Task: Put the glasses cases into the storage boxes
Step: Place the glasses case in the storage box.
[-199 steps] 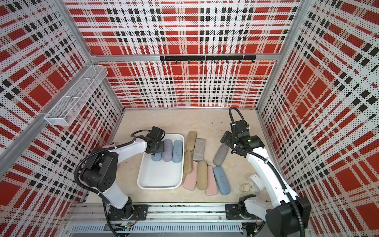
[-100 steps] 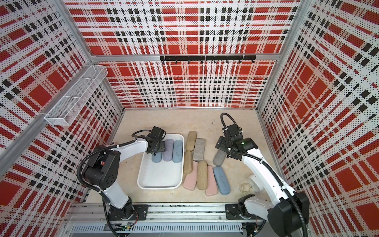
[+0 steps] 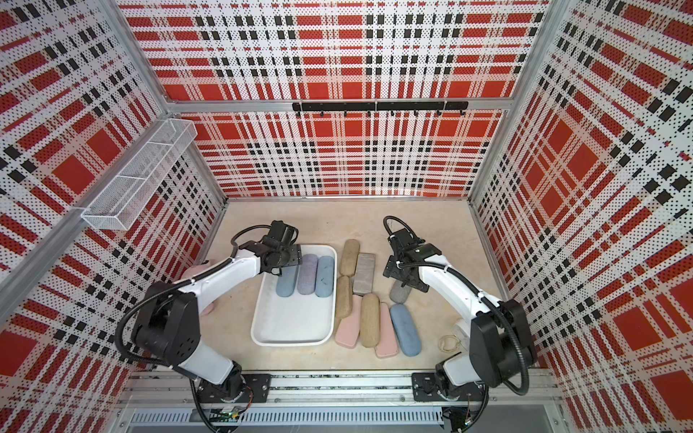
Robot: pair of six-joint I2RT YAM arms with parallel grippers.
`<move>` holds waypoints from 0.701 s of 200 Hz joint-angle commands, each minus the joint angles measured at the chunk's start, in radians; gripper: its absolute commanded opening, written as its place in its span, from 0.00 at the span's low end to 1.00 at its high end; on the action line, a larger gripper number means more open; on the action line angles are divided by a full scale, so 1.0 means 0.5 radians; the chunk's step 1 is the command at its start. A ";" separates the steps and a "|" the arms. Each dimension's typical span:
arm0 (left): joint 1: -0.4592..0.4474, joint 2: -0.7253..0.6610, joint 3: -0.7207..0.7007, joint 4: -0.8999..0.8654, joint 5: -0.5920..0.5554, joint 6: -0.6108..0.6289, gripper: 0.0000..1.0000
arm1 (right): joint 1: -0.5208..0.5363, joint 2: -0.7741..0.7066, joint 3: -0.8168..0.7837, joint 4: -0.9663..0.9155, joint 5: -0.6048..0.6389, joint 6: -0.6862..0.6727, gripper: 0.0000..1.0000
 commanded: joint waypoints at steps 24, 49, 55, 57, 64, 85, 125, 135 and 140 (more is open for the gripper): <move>-0.082 -0.403 0.013 -0.024 0.137 -0.127 0.78 | -0.019 0.223 0.136 0.032 0.093 -0.026 0.98; -0.103 -0.503 -0.057 0.054 0.266 -0.197 0.79 | -0.043 0.295 0.114 0.070 0.111 -0.031 0.97; -0.104 -0.512 -0.068 0.070 0.283 -0.209 0.79 | -0.053 0.316 0.106 0.092 0.089 -0.045 0.97; -0.104 -0.515 -0.071 0.075 0.285 -0.213 0.79 | -0.055 0.324 0.104 0.098 0.084 -0.048 0.97; -0.112 -0.522 -0.083 0.091 0.286 -0.222 0.79 | -0.060 0.355 0.104 0.107 0.080 -0.056 0.97; -0.130 -0.529 -0.091 0.104 0.288 -0.227 0.79 | -0.066 0.437 0.079 0.149 0.076 -0.068 0.97; -0.140 -0.563 -0.148 0.104 0.283 -0.220 0.78 | -0.073 0.480 -0.027 0.313 0.024 -0.062 0.92; -0.139 -0.561 -0.169 0.101 0.274 -0.225 0.78 | -0.072 0.487 -0.052 0.335 0.022 -0.062 0.92; -0.139 -0.565 -0.178 0.093 0.270 -0.229 0.78 | -0.073 0.491 -0.067 0.343 0.024 -0.065 0.92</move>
